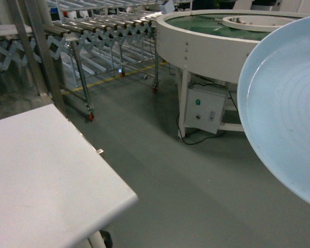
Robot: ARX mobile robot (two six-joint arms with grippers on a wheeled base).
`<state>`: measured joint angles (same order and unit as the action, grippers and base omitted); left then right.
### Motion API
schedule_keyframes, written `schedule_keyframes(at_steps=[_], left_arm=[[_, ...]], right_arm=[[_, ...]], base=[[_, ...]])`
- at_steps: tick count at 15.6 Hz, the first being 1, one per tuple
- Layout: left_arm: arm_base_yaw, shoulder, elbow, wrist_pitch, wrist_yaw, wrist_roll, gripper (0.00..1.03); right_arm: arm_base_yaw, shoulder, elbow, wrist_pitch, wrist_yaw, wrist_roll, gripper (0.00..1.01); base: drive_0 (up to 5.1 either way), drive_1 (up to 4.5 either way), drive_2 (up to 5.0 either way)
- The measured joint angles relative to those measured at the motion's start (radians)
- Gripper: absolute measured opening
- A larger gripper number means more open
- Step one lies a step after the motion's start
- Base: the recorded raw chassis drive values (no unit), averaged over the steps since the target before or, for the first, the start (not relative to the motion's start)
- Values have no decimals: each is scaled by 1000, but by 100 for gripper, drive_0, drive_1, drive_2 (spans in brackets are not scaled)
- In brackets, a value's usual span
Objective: Place blue tray on left shelf second layer neatly
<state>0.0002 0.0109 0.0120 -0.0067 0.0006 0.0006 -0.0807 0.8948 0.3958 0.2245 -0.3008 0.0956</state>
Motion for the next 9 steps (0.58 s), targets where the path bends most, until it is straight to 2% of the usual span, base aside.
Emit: schedule_keyframes(at_steps=[7,9], left_arm=[[0,0,0,1,-1,0,98],[0,0,0,2,-5,0,98]], right_arm=[[-5,0,-2,-2,2,0,2],[-2,-1,-3,2,-7,-1,2]], base=[[-159,-159,-159],[305,-300,-531]])
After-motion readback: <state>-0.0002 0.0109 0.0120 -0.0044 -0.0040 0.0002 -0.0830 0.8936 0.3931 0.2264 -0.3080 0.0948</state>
